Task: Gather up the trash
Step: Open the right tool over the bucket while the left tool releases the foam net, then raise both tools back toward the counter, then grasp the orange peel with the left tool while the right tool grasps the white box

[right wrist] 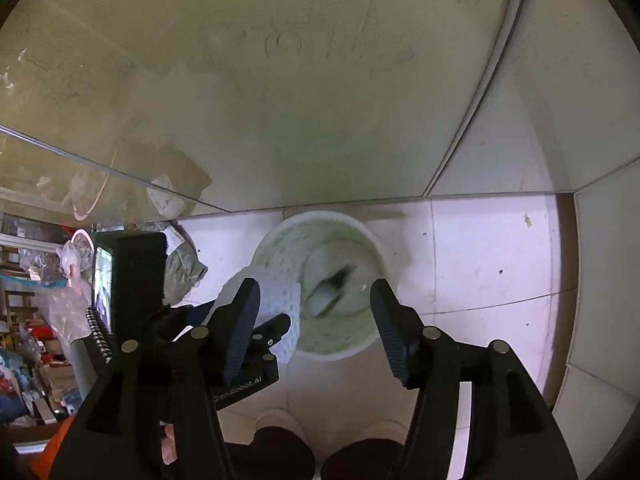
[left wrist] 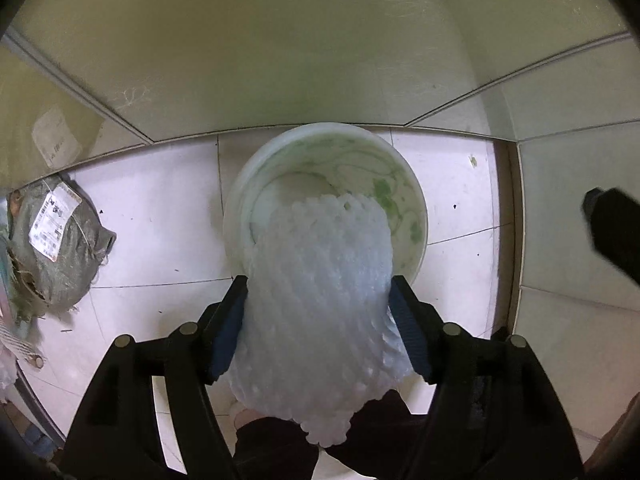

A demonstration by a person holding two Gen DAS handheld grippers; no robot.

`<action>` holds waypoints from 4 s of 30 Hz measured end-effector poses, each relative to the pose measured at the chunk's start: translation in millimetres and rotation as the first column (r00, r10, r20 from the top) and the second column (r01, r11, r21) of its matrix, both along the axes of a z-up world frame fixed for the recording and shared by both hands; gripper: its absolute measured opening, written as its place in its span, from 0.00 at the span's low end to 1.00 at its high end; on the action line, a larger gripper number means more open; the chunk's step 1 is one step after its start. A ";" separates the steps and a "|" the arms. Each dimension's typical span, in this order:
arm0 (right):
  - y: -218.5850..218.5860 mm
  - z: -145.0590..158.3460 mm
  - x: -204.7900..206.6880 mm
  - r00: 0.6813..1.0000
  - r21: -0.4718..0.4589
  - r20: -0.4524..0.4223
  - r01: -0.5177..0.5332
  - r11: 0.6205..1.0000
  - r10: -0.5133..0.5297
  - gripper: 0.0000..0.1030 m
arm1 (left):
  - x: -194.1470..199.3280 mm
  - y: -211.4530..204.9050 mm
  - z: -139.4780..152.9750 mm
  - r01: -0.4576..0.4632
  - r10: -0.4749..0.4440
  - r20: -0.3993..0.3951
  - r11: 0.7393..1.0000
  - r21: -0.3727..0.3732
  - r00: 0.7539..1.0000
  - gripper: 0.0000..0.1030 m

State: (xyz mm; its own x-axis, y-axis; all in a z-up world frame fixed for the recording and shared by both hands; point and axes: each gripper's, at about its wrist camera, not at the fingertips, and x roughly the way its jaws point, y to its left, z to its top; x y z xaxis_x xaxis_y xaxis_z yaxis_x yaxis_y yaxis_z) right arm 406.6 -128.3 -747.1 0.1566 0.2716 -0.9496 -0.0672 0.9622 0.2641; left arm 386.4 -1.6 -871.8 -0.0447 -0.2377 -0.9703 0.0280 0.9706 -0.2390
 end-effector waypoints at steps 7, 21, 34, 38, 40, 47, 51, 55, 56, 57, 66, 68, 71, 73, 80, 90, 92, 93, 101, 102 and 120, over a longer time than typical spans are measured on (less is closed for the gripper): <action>-14.1 16.4 0.9 0.998 -0.019 0.054 0.015 1.000 -0.014 0.54 | 3.1 -5.6 9.8 0.015 -0.015 0.028 1.000 -0.026 0.999 0.70; -26.9 37.5 -1.1 0.993 -0.018 0.113 0.036 0.999 -0.034 0.55 | 4.9 -17.5 32.1 0.053 -0.053 0.112 0.999 0.004 0.992 0.72; -34.5 67.8 -5.1 0.991 -0.023 0.133 0.036 0.999 -0.033 0.55 | 0.7 -23.7 73.5 0.104 -0.110 0.249 0.994 0.037 0.962 0.75; -39.6 71.1 -5.6 0.990 -0.022 0.138 0.045 0.999 -0.041 0.56 | 6.9 -15.8 53.5 0.069 -0.053 0.142 0.992 -0.106 0.988 0.75; -41.1 69.1 -5.6 0.989 -0.037 0.143 0.046 0.998 -0.041 0.56 | 7.4 -17.9 48.2 0.085 -0.081 0.164 0.996 -0.017 0.983 0.75; -45.5 62.9 -5.7 0.991 -0.047 0.122 0.056 0.997 -0.050 0.56 | 2.7 -19.9 51.6 0.087 -0.099 0.163 0.993 0.084 0.982 0.75; -47.0 81.0 -6.2 0.993 -0.045 0.104 0.062 0.997 -0.057 0.56 | -8.1 -13.1 96.8 0.055 -0.071 0.180 0.994 0.097 0.981 0.75; -43.9 128.9 -9.7 0.994 -0.047 0.101 0.053 0.997 -0.049 0.56 | -20.1 -3.0 183.8 0.013 -0.035 0.229 0.995 0.097 0.973 0.75; -42.5 141.2 -11.0 0.994 -0.046 0.103 0.051 0.998 -0.046 0.56 | -22.5 -0.7 204.2 0.006 -0.032 0.243 0.995 0.104 0.969 0.75; -40.8 158.3 -12.9 0.993 -0.045 0.106 0.048 0.998 -0.043 0.56 | -24.5 1.7 224.9 -0.001 -0.028 0.259 0.994 0.111 0.966 0.75; -26.9 336.6 -35.0 0.980 -0.028 0.195 0.048 0.998 -0.042 0.56 | -36.9 31.7 444.5 -0.052 0.003 0.409 0.992 0.111 0.913 0.75; -23.8 376.0 -39.4 0.973 -0.031 0.228 0.055 0.998 -0.046 0.56 | -39.5 39.1 495.8 -0.070 0.009 0.457 0.991 0.117 0.889 0.75; -20.4 428.1 -44.3 0.959 -0.030 0.278 0.067 0.997 -0.056 0.57 | -40.3 50.3 553.6 -0.089 0.021 0.517 0.990 0.107 0.856 0.75; -17.7 455.5 -47.2 0.948 -0.026 0.312 0.075 0.997 -0.063 0.59 | -41.8 56.3 589.1 -0.100 0.027 0.559 0.990 0.099 0.829 0.75; -12.5 525.5 -45.5 0.893 -0.028 0.441 0.118 0.993 -0.093 0.60 | -31.8 77.5 675.8 -0.106 -0.009 0.689 0.986 0.125 0.724 0.76; -17.8 572.8 -7.1 0.848 -0.035 0.522 0.121 0.992 -0.085 0.62 | 11.1 105.8 730.9 -0.238 0.087 0.776 0.968 0.083 0.625 0.85; -22.1 575.4 9.2 0.843 -0.042 0.534 0.107 0.993 -0.068 0.63 | 32.1 111.2 734.6 -0.283 0.127 0.779 0.957 0.068 0.615 0.85; -23.3 576.6 14.6 0.841 -0.042 0.538 0.100 0.994 -0.062 0.64 | 38.5 112.3 735.0 -0.295 0.138 0.777 0.953 0.065 0.615 0.85; -45.0 581.6 94.1 0.848 -0.069 0.530 0.014 0.998 0.025 0.66 | 124.3 121.8 715.9 -0.378 0.207 0.727 0.922 0.078 0.655 0.85; -47.4 579.4 105.9 0.846 -0.081 0.531 0.004 0.997 0.039 0.67 | 131.5 122.9 711.0 -0.388 0.217 0.720 0.918 0.079 0.659 0.85; -40.7 495.0 261.7 0.950 -0.051 0.304 0.085 0.995 -0.065 0.67 | 293.4 175.0 593.7 -0.317 0.219 0.489 0.940 0.126 0.844 0.85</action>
